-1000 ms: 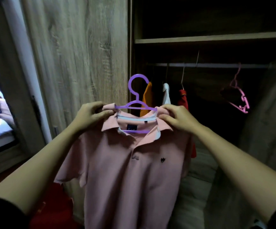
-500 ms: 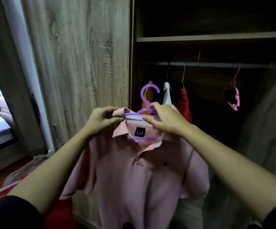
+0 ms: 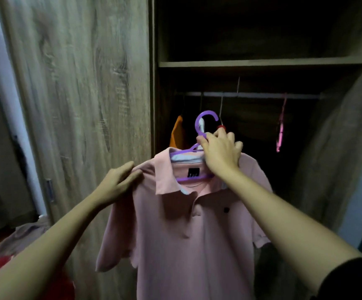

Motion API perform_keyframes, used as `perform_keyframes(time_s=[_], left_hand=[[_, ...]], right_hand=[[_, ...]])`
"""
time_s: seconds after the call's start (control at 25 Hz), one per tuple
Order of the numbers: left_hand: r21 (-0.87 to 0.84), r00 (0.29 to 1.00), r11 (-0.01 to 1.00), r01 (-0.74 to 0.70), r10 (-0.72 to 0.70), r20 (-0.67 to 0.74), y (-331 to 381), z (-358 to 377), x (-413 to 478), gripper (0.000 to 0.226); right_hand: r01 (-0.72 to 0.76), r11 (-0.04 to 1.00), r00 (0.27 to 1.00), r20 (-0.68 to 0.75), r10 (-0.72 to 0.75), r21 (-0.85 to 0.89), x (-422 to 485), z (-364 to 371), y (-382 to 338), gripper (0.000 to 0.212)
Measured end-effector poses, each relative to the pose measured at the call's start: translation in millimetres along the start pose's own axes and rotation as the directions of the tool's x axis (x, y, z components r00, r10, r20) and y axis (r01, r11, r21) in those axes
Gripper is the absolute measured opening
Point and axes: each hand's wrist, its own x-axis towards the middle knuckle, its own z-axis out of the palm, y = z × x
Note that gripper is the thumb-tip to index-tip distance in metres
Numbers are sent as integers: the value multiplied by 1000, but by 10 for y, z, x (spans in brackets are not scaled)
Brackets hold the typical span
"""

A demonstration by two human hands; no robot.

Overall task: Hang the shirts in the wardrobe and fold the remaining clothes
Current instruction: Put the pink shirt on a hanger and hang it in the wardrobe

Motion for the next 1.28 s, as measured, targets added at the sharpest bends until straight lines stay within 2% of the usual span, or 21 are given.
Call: perform_keyframes(time_s=[0.12,0.2,0.24,0.32,0.36,0.4,0.44,0.48,0.52,0.6,0.72,0.8,0.88,0.96,1.04,1.12,1.28], left_hand=[[-62,999,998,-33,31,-42,123,211,4,20],[-86,997,994,-71,68,-31,207,335,19,20],[-97,996,991,-87,85,-25,258,414,27,22],[-125,997,989,-83,82,-9,337,577,63,16],[-137,997,987,-79,79,-7,376,648,89,21],[-133,996,987,-92,91,-13,424,724,113,35],[-122,993,986,-117,116,-14,472,808,136,44],[-118,989,982,-150,151,-1,554,865,152,44],[-107,980,975,-195,199,27,662,915,161,42],[-30,941,946,-322,323,103,871,984,170,41],[52,869,877,-477,462,180,1118,1012,281,63],[-51,909,915,-401,404,102,1210,1081,472,74],[-152,976,964,-220,216,-41,1223,1261,796,70],[-132,991,989,-67,51,-123,1225,1515,1215,61],[-68,995,997,29,-35,-95,1256,1771,1619,45],[15,993,996,86,-84,-83,1280,2027,1915,33],[49,972,971,234,-233,-10,1198,2433,2181,42]], right_hand=[[-136,983,988,91,125,122,-44,-127,146,42],[-316,902,939,232,253,295,-60,-99,214,44],[-445,776,889,323,324,447,-62,-83,229,46],[-615,377,785,496,370,692,-125,-39,175,54],[-626,299,771,512,379,720,-145,21,167,67],[-603,294,784,483,389,742,-170,61,161,86],[-589,349,797,453,400,729,-179,87,189,102],[-589,429,800,421,426,685,-177,74,226,108],[-599,490,793,387,471,633,-170,60,285,104],[-597,569,796,328,509,565,-108,72,460,82],[-530,659,847,307,433,534,-59,52,709,61],[-493,710,870,297,393,504,-55,86,830,57],[-452,750,891,282,355,483,-32,140,944,54],[-405,804,909,285,304,435,-11,148,1047,47],[-376,852,917,278,286,363,47,129,1193,45],[-375,857,916,283,284,353,114,79,1349,45],[-386,858,887,390,245,339,295,130,1629,47]])
